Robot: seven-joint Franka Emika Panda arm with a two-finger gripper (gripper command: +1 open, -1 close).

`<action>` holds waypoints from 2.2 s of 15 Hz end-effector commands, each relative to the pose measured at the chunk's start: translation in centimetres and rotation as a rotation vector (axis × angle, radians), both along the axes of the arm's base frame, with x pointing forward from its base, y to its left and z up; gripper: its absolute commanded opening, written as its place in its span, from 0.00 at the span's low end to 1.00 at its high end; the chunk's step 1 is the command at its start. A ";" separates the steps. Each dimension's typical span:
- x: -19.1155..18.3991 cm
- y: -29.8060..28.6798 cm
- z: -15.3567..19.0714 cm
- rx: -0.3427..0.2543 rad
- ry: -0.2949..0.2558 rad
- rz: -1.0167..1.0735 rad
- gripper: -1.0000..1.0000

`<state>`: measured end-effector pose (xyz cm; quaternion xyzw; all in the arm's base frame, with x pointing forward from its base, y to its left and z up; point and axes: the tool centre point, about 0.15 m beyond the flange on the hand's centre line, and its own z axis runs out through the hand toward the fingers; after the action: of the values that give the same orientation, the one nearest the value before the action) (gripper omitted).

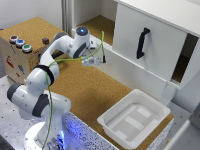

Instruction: Put the yellow object inside the left cabinet

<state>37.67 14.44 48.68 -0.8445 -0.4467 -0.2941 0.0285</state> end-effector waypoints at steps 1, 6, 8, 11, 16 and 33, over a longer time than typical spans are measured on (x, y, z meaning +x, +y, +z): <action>10.6 9.1 2.9 -0.045 0.080 -0.011 0.00; 18.2 14.2 4.5 0.020 0.139 -0.137 0.00; 20.6 14.9 5.1 0.043 0.139 -0.219 0.00; 23.9 14.4 4.4 0.096 0.169 -0.354 0.00; 28.0 11.0 1.4 0.125 0.230 -0.569 0.00; 18.8 7.0 4.7 0.183 -0.053 -0.635 1.00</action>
<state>64.18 23.02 50.61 -0.9504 -0.1189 -0.2865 0.0232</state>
